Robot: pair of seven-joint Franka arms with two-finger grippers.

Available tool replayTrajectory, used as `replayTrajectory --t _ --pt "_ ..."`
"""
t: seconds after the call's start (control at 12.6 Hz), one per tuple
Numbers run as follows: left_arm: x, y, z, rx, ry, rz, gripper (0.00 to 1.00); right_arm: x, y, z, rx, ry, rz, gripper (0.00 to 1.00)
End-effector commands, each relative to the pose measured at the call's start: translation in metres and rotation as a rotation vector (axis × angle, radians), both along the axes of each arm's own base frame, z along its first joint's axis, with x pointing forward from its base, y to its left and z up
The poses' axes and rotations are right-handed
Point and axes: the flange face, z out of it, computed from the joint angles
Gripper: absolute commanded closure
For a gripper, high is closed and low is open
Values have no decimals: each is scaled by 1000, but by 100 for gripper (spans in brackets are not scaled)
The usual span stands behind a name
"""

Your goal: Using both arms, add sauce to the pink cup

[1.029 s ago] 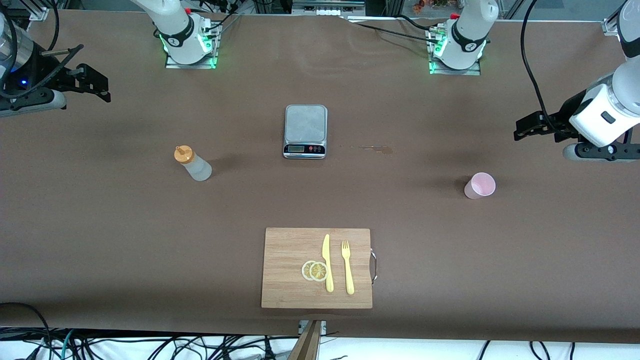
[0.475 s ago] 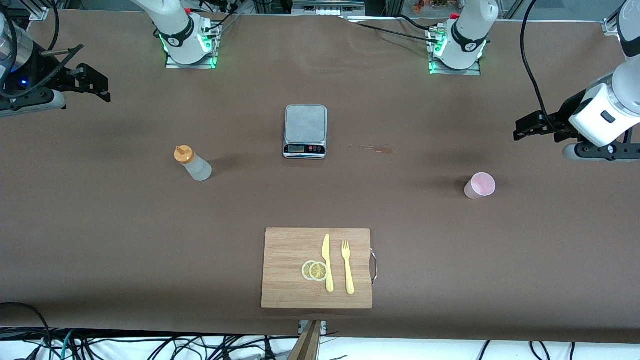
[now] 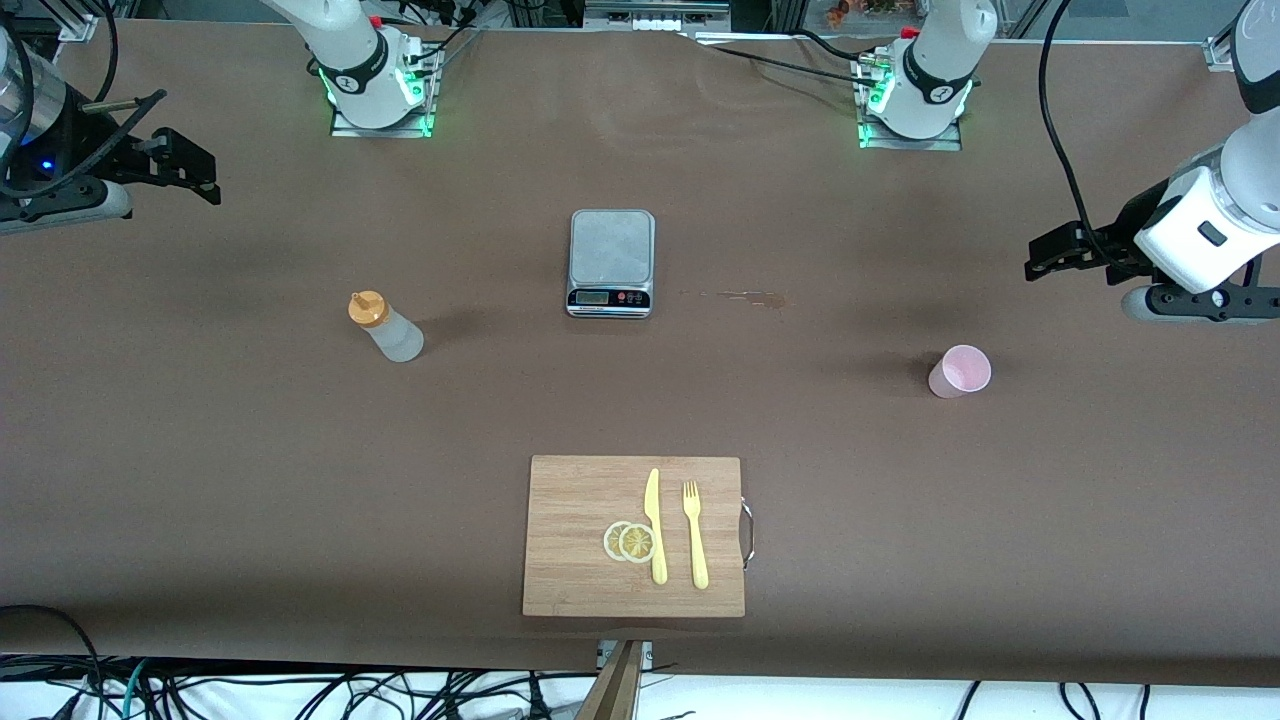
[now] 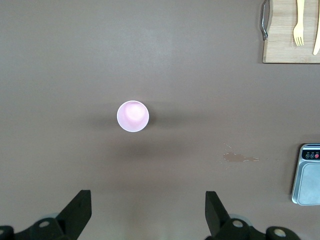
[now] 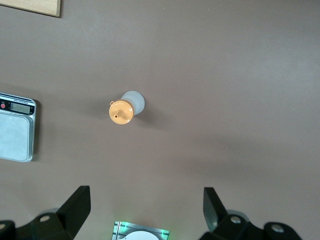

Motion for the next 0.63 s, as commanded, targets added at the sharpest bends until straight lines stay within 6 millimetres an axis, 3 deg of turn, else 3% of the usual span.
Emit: replayTrajectory --t 0.0,0.55 --pt "4 -3 4 3 7 0 0 -2 -4 2 8 10 -22 0" --pt "10 -3 8 2 -2 1 0 0 -2 1 7 15 -16 0"
